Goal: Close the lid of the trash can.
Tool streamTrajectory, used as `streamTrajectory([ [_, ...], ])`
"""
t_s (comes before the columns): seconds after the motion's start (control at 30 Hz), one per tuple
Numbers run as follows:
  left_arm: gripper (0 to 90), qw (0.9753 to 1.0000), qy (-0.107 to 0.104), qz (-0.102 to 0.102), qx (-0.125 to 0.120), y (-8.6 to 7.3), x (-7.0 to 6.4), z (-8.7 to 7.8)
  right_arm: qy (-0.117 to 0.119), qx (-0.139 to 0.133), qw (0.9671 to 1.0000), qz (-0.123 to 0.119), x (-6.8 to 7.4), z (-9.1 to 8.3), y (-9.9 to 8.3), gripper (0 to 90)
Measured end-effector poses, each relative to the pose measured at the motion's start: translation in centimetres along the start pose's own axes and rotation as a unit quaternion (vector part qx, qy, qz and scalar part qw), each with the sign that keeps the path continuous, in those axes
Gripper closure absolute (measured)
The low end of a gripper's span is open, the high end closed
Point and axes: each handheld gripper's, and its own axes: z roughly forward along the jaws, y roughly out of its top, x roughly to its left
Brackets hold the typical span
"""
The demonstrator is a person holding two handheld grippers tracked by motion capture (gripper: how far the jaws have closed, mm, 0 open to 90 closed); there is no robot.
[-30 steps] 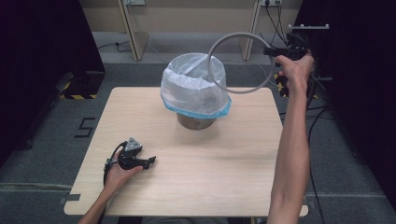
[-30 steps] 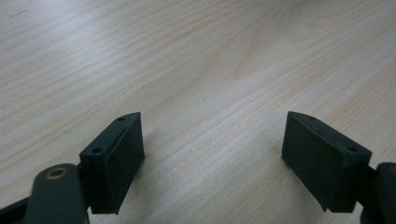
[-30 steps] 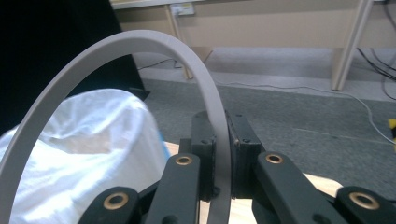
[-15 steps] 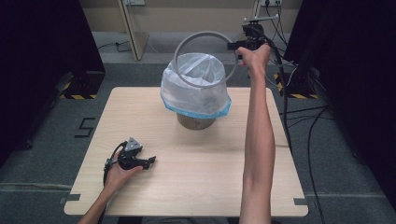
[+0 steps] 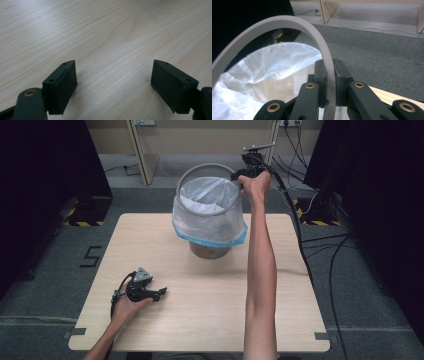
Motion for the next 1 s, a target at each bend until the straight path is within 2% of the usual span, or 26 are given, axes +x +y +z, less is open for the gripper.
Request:
streamTrajectory([
  [0.1, 19.8, 1.0, 0.0, 0.0, 0.0, 0.0, 0.0, 0.0, -0.012, 0.005, 0.9999, -0.004, -0.2, 0.3, -0.3, 82.8],
  [0.17, 19.8, 1.0, 0.0, 0.0, 0.0, 0.0, 0.0, 0.0, -0.011, 0.01, 0.9999, -0.006, -0.3, 0.6, -0.6, 82.4],
  [0.27, 19.8, 1.0, 0.001, 0.0, 0.0, 0.0, 0.0, 0.0, -0.022, 0.024, 0.9992, -0.022, -0.3, 1.0, -1.0, 81.3],
  [0.37, 19.8, 1.0, 0.0, 0.0, 0.0, 0.0, 0.0, 0.0, -0.017, 0.026, 0.9988, -0.038, -0.3, 1.1, -1.1, 79.1],
  [0.43, 19.8, 1.0, 0.0, 0.0, 0.0, 0.0, 0.0, 0.0, -0.018, 0.025, 0.9987, -0.041, -0.3, 1.0, -1.1, 72.7],
  [0.53, 19.8, 1.0, 0.0, 0.0, 0.0, 0.0, 0.0, 0.0, -0.035, 0.024, 0.9977, -0.053, -0.3, 0.9, -1.1, 68.7],
  [0.6, 19.8, 1.0, 0.0, 0.0, 0.0, 0.0, 0.0, 0.0, -0.037, 0.021, 0.9975, -0.056, -0.4, 0.7, -1.2, 70.5],
  [0.73, 19.7, 1.0, 0.0, 0.0, 0.0, 0.0, 0.0, 0.0, -0.034, 0.022, 0.9968, -0.069, -0.4, 0.8, -1.3, 81.5],
  [1.0, 19.7, 1.0, 0.0, 0.0, 0.0, 0.0, 0.0, 0.0, -0.047, 0.027, 0.9946, -0.088, -0.1, 1.5, -1.8, 82.5],
])
